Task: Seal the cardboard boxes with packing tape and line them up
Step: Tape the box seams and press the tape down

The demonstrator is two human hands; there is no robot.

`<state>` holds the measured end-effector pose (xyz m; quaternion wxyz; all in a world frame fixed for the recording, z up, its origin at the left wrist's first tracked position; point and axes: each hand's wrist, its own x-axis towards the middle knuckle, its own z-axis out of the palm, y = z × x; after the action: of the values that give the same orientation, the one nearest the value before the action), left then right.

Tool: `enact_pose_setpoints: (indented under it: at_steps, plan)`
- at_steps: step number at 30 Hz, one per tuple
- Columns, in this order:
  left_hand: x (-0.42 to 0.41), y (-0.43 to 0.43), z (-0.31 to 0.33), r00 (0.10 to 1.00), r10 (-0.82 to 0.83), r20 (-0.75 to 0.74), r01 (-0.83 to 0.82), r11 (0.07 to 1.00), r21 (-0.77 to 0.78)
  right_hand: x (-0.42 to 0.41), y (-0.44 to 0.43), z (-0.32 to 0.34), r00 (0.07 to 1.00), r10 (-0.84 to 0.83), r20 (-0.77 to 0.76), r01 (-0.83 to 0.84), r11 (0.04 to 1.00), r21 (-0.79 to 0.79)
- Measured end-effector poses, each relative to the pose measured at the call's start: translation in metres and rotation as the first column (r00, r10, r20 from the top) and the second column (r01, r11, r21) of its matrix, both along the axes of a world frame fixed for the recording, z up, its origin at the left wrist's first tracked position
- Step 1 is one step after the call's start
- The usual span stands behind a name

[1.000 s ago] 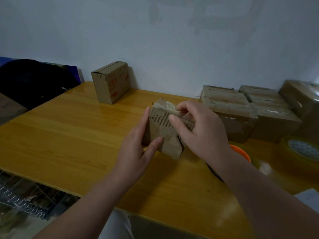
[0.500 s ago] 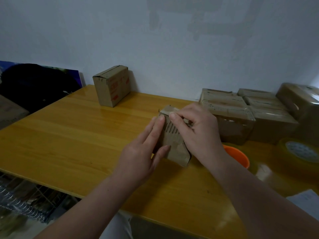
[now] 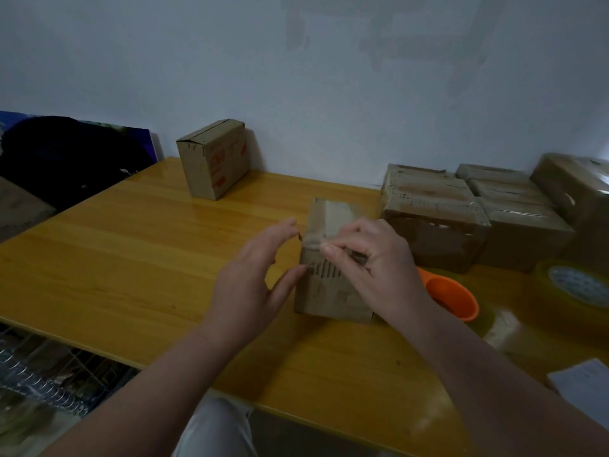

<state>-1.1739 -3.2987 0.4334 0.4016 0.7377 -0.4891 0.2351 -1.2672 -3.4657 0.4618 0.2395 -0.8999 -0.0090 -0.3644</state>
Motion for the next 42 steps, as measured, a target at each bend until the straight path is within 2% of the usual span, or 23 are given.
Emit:
enact_pose_setpoints:
  at_steps: [6, 9, 16, 20, 25, 27, 29, 30, 33, 35, 38, 42]
  plan:
    - [0.017, -0.001, -0.008, 0.990, -0.117, -0.081, 0.123, 0.989, 0.076, -0.004, 0.003, -0.017, 0.996, 0.012, -0.088, -0.016, 0.999, -0.040]
    - [0.016, -0.004, -0.018, 0.978, -0.193, -0.085, 0.199, 0.978, 0.069, -0.005, 0.005, -0.030, 0.982, 0.009, -0.190, -0.023, 0.997, -0.072]
    - [0.015, -0.004, -0.030, 0.976, -0.176, -0.129, 0.191, 0.975, 0.110, -0.012, 0.001, -0.033, 0.925, 0.003, -0.381, -0.065, 0.987, -0.149]
    - [0.017, -0.005, -0.028, 0.975, -0.180, -0.128, 0.198, 0.971, 0.137, -0.018, -0.004, -0.024, 0.886, 0.055, -0.461, -0.132, 0.982, -0.135]
    - [0.019, -0.007, -0.025, 0.955, -0.170, -0.244, 0.210, 0.967, 0.145, -0.027, -0.015, -0.023, 0.873, 0.042, -0.486, -0.154, 0.969, -0.195]
    - [0.021, -0.008, -0.018, 0.904, -0.209, -0.373, 0.256, 0.963, 0.080, -0.029, -0.019, -0.024, 0.878, 0.012, -0.478, -0.160, 0.949, -0.270]
    - [0.023, -0.012, -0.011, 0.851, -0.222, -0.476, 0.273, 0.961, 0.040, -0.029, -0.022, -0.025, 0.891, -0.010, -0.454, -0.182, 0.908, -0.378]
    - [0.026, -0.014, -0.009, 0.855, -0.200, -0.479, 0.261, 0.963, 0.062, -0.029, -0.024, -0.025, 0.898, -0.017, -0.439, -0.200, 0.874, -0.443]
    - [0.039, -0.024, -0.008, 0.905, -0.116, -0.409, 0.235, 0.938, 0.254, -0.024, -0.028, -0.023, 0.898, -0.040, -0.437, -0.265, 0.745, -0.612]
    - [0.045, -0.029, -0.009, 0.892, -0.123, -0.435, 0.291, 0.894, 0.342, -0.018, -0.029, -0.023, 0.886, -0.042, -0.461, -0.324, 0.656, -0.682]
    - [0.049, -0.030, -0.010, 0.867, -0.162, -0.470, 0.348, 0.874, 0.340, -0.010, -0.029, -0.032, 0.899, -0.022, -0.437, -0.364, 0.517, -0.775]
    - [0.048, -0.030, -0.010, 0.836, -0.169, -0.522, 0.368, 0.879, 0.304, -0.002, -0.032, -0.043, 0.957, -0.018, -0.288, -0.264, 0.348, -0.900]
